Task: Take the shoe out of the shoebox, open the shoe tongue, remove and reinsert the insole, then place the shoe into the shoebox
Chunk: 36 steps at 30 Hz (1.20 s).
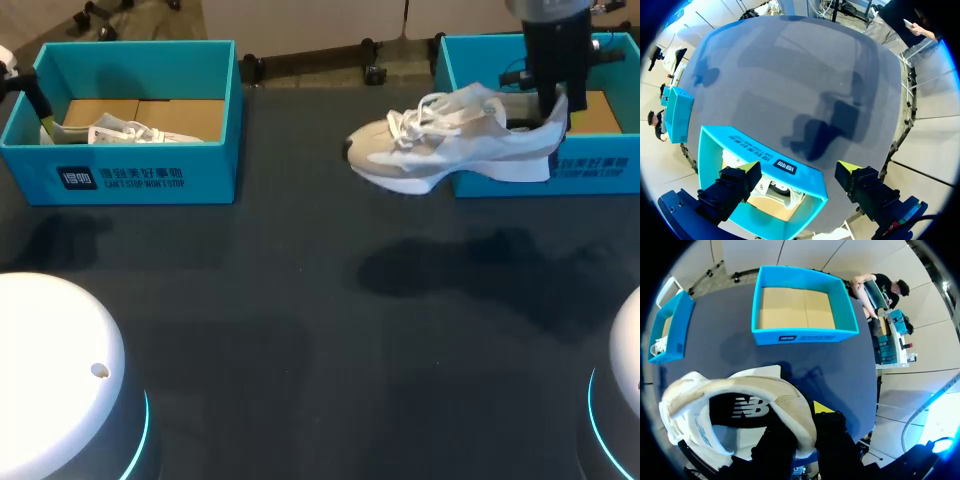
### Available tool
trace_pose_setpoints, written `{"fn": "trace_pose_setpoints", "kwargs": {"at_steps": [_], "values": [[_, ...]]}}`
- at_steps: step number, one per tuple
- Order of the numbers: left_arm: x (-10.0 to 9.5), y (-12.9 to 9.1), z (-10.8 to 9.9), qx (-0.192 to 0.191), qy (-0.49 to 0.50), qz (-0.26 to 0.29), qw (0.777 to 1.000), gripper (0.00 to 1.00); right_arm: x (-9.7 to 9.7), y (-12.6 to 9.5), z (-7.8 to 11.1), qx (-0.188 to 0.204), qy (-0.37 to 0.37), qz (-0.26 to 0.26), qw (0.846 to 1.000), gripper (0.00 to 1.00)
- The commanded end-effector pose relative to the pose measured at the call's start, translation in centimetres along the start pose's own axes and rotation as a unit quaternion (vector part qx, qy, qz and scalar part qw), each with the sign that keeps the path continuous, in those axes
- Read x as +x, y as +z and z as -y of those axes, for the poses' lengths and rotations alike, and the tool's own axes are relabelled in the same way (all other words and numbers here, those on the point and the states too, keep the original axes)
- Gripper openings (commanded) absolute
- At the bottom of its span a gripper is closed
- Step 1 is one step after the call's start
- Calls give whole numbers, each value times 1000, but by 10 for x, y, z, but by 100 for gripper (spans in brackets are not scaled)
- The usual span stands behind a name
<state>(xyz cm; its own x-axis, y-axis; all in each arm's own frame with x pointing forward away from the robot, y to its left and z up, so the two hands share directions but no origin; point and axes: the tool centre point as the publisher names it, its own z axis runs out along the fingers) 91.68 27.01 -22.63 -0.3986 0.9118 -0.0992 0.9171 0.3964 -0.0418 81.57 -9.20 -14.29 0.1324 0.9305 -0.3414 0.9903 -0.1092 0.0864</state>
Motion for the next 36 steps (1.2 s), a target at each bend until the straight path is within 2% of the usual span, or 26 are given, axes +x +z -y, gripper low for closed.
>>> {"fn": "trace_pose_setpoints", "kwargs": {"at_steps": [1, 14, 16, 24, 32, 36], "values": [[0, 1, 2, -2, 0, 0, 1000, 100, -1, -1, -2, 2, 1, -2, 1000, 0], [0, 1, 2, -2, 0, 0, 1000, 100, -1, -1, -2, 2, 1, -2, 1000, 0], [0, 1, 2, -2, 0, 0, 1000, 100, 9, -1, 10, 19, 4, 26, 999, 0], [0, 1, 2, -2, 0, 0, 1000, 100, 44, -12, 53, 20, 24, 10, 999, 0], [0, 1, 2, -2, 0, 0, 1000, 100, 74, -18, 85, 16, 30, 9, 999, 0], [0, 1, 2, -2, 0, 0, 1000, 100, 89, -19, 96, 23, 29, 25, 999, 0]]}}
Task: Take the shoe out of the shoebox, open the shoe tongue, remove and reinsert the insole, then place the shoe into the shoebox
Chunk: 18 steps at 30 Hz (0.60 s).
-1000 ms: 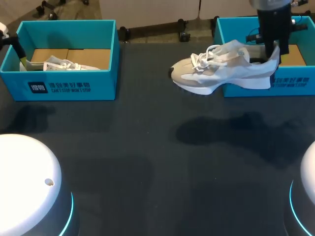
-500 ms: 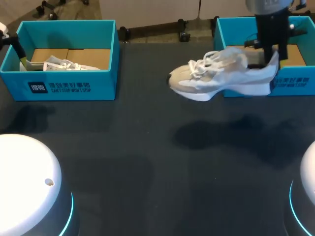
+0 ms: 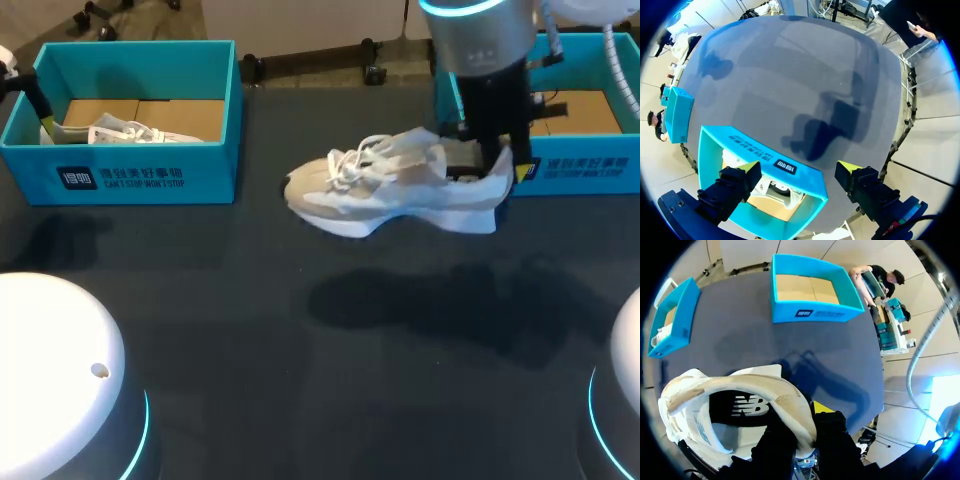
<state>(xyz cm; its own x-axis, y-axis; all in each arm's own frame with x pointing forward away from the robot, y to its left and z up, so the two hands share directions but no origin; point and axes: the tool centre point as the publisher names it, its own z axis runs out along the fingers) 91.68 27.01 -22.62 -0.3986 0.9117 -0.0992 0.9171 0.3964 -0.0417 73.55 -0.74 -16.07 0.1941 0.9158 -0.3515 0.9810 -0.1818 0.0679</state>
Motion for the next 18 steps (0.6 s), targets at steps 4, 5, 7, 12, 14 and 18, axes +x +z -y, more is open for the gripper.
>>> {"fn": "trace_pose_setpoints", "kwargs": {"at_steps": [4, 5, 7, 12, 14, 18], "values": [[0, 1, 1, -2, 0, 0, 1000, 100, 26, 2, 14, 9, -5, 39, 999, 0], [0, 1, 1, -2, 0, 0, 1000, 100, 28, 3, 15, 10, -6, 39, 999, 0], [0, 1, 1, -2, 0, 0, 1000, 100, 34, 3, 19, 9, -5, 34, 999, 0], [0, 1, 1, -2, 0, 0, 1000, 100, 46, 8, 27, 14, -7, 45, 999, 0], [0, 1, 1, -2, 0, 0, 1000, 100, 53, 11, 31, 17, -9, 48, 999, 0], [0, 1, 1, -2, 0, 0, 1000, 100, 60, 21, 36, 21, -9, 51, 998, 0]]}}
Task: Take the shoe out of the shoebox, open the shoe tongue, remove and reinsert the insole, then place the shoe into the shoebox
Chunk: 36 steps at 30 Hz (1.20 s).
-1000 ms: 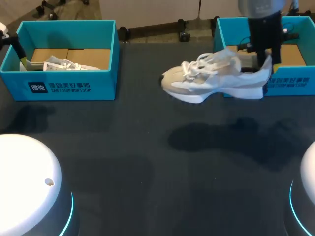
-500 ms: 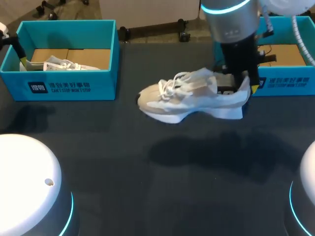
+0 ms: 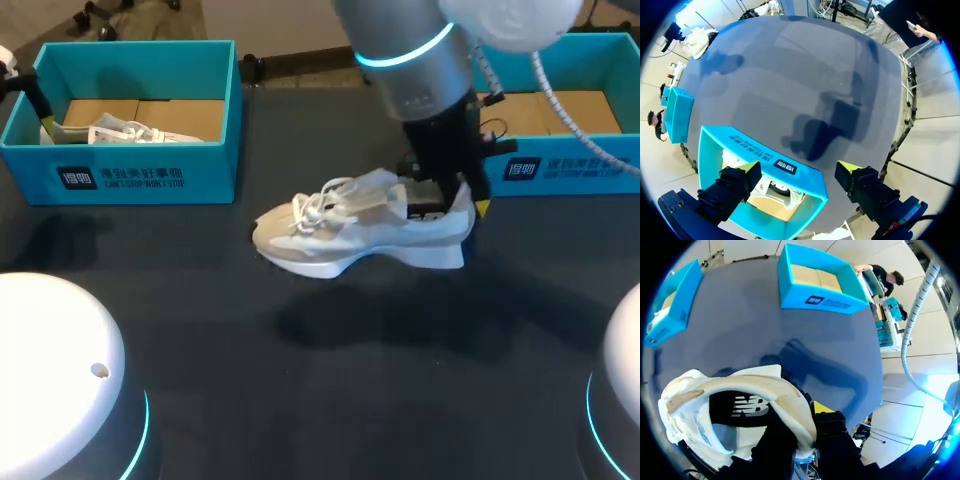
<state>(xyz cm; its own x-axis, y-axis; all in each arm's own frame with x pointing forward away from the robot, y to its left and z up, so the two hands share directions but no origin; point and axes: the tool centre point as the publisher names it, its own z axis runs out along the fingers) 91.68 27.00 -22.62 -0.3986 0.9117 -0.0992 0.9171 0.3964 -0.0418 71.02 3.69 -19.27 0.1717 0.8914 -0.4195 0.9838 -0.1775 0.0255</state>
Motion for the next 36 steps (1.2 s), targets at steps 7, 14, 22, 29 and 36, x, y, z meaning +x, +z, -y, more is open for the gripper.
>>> {"fn": "trace_pose_setpoints", "kwargs": {"at_steps": [7, 14, 22, 29, 36], "values": [[0, 1, 1, -2, 0, 0, 1000, 100, 32, 26, 8, 17, 8, 31, 999, 0], [0, 1, 1, -2, 0, 0, 1000, 100, 48, 43, 11, 22, 14, 28, 999, 0], [0, 1, 1, -2, 0, 0, 1000, 100, 62, 64, 12, 2, 24, 41, 999, 0], [0, 1, 1, -2, 0, 0, 1000, 100, 73, 81, 11, 14, 17, 34, 999, 0], [0, 1, 1, -2, 0, 0, 1000, 100, 81, 97, 12, 10, 19, 27, 999, 0]]}}
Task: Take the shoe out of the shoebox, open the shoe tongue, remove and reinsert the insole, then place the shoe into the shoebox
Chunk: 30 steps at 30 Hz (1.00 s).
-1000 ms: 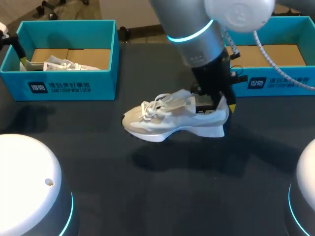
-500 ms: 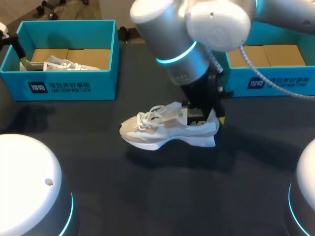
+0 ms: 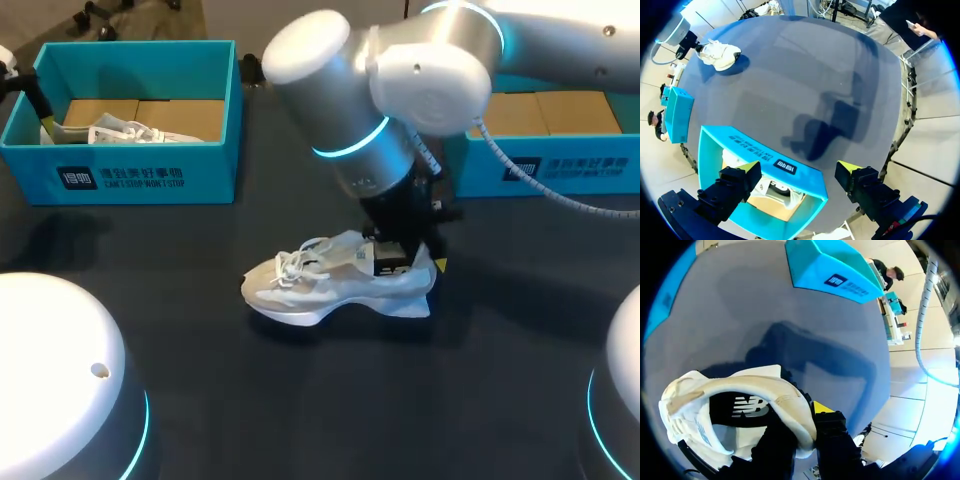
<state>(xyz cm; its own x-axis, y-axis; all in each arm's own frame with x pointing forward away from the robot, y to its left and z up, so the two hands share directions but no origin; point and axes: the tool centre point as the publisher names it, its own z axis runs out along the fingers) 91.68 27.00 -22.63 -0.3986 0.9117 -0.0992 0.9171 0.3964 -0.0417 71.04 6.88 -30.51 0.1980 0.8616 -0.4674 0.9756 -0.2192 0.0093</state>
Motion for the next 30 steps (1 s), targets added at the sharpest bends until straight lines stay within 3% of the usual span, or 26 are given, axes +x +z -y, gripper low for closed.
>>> {"fn": "trace_pose_setpoints", "kwargs": {"at_steps": [1, 20, 26, 27, 29, 30], "values": [[0, 1, 1, -2, 0, 0, 1000, 100, 7, 9, 3, -10, 3, 1, 1000, 0], [0, 1, 1, -2, 0, 0, 1000, 100, 42, 38, -2, -30, -8, -12, 999, 0], [0, 1, 1, -2, 0, 0, 1000, 100, 45, 42, -3, -32, -6, -16, 999, 0], [0, 1, 1, -2, 0, 0, 1000, 100, 45, 43, -3, -32, -5, -17, 999, 4], [0, 1, 1, -2, 0, 0, 1000, 100, 45, 42, -3, -32, -5, -19, 999, 34], [0, 1, 1, -2, 0, 0, 1000, 100, 45, 40, -2, -33, -5, -19, 999, 42]]}}
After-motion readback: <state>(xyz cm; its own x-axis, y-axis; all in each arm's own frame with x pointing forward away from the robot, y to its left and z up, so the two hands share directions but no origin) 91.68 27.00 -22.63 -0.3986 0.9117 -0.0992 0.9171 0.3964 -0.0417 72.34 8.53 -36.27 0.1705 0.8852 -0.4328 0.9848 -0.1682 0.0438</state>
